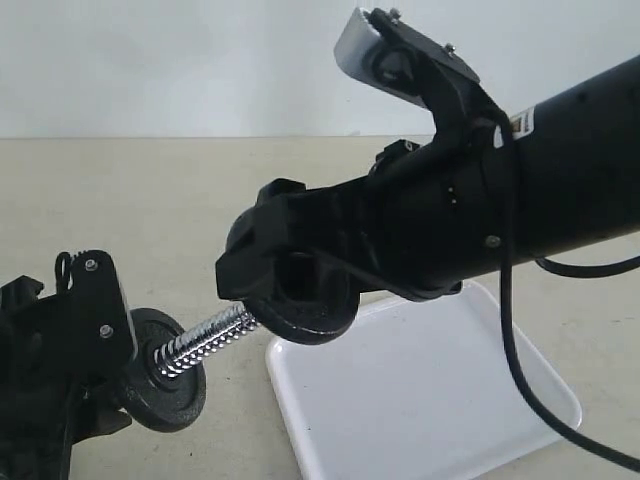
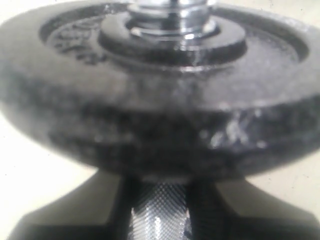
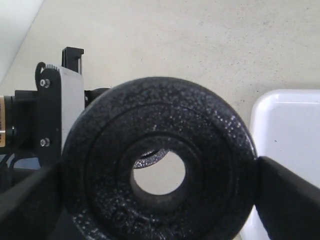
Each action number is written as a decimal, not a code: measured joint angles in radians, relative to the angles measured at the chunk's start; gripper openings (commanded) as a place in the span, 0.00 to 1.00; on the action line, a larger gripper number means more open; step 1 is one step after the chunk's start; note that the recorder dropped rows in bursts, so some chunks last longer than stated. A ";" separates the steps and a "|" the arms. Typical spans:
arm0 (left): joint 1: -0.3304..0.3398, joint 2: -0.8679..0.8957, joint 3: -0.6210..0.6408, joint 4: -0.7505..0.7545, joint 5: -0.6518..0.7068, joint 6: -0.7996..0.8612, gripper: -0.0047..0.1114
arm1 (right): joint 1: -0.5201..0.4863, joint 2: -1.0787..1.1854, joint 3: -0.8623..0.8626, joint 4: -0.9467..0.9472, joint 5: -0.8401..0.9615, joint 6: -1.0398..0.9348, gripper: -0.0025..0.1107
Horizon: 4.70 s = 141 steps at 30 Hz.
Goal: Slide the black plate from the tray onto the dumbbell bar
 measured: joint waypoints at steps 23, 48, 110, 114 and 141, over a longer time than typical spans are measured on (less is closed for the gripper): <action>0.000 -0.060 0.000 0.000 0.011 -0.030 0.08 | 0.000 0.089 0.000 0.007 -0.035 -0.037 0.02; -0.071 -0.060 0.000 0.004 0.039 -0.065 0.08 | 0.000 0.089 0.000 0.035 -0.056 -0.054 0.02; -0.072 -0.060 0.053 0.988 -0.332 -1.028 0.08 | -0.219 0.118 -0.191 0.206 0.297 -0.301 0.02; -0.072 -0.060 0.073 1.031 -0.403 -1.034 0.08 | -0.221 0.122 -0.214 0.204 0.297 -0.315 0.02; -0.081 -0.084 0.050 1.023 -0.621 -1.172 0.08 | -0.338 0.122 -0.230 0.162 0.392 -0.338 0.02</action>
